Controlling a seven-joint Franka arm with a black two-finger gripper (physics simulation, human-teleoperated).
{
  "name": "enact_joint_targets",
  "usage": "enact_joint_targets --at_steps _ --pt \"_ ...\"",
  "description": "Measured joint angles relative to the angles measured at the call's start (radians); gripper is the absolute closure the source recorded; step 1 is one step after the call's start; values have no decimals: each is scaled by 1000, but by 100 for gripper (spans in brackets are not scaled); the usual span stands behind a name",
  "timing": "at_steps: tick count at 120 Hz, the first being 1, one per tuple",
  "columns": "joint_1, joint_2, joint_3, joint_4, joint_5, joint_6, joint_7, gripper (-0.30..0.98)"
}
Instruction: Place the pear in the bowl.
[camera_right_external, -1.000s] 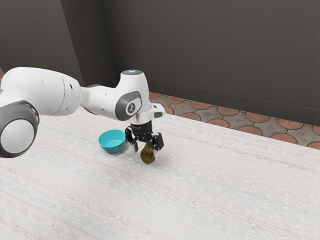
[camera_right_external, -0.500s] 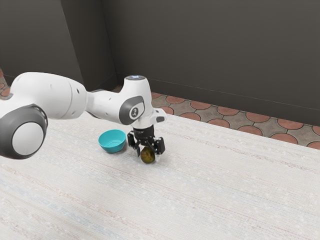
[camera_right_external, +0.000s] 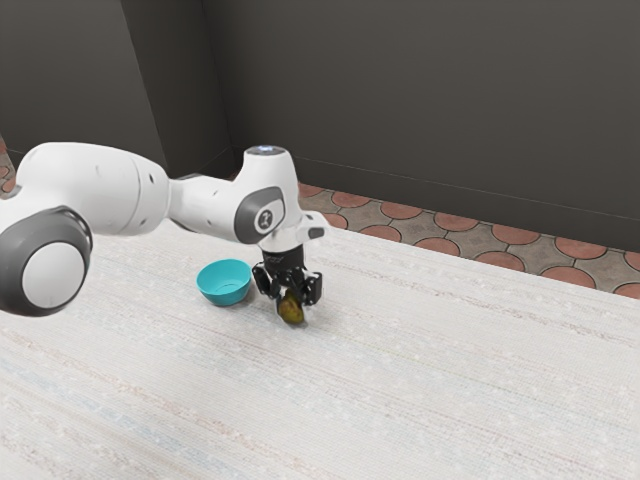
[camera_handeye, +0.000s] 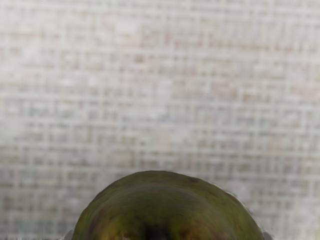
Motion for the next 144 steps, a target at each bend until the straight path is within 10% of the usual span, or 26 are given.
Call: enact_joint_targets --at_steps 58,144 --pt "116 -214 -1 -59 51 -109 -40 59" --pt "198 -70 2 93 79 -180 -44 56"
